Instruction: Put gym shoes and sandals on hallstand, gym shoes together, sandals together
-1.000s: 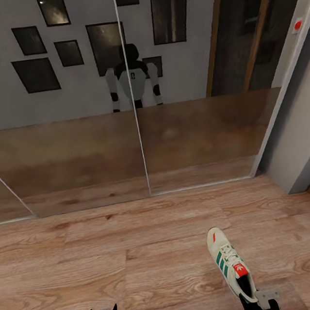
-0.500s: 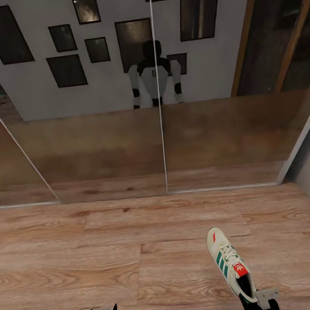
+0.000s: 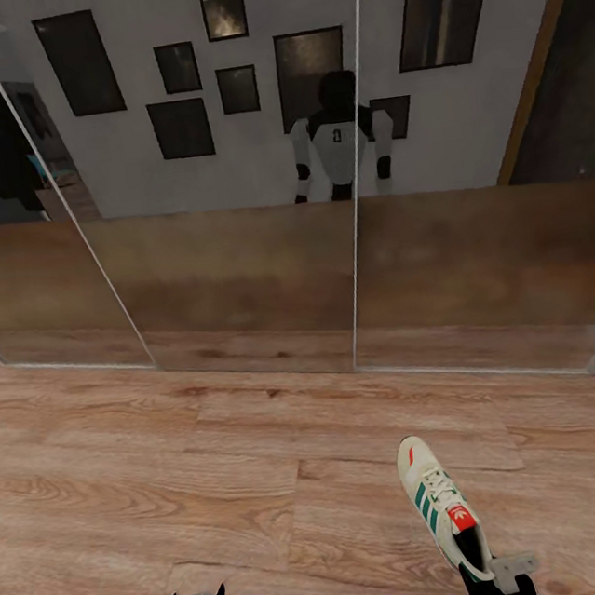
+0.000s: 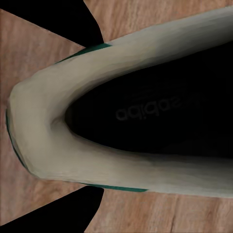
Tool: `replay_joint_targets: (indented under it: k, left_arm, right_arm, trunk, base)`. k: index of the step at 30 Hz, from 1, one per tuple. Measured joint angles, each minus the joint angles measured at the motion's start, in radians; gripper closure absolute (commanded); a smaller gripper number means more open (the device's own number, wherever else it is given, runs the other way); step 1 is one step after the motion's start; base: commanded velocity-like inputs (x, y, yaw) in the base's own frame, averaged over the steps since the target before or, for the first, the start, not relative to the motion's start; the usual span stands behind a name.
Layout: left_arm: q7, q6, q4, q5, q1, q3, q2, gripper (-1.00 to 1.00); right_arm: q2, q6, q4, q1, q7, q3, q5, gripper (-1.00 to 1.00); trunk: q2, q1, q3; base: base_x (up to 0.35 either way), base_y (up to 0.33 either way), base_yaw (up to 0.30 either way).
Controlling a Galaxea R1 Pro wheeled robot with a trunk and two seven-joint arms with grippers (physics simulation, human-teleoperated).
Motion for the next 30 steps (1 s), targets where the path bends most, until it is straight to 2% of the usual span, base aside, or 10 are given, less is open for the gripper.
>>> replay_joint_targets:
  k: [30]
  left_arm:
    - [0.000, 0.000, 0.002, 0.001, 0.000, 0.000, 0.000, -1.00]
  right_arm:
    - [0.000, 0.000, 0.014, 0.000, 0.000, 0.000, -0.002, 1.00]
  trunk:
    - [0.000, 0.000, 0.000]
  base:
    - [0.000, 0.000, 0.278]
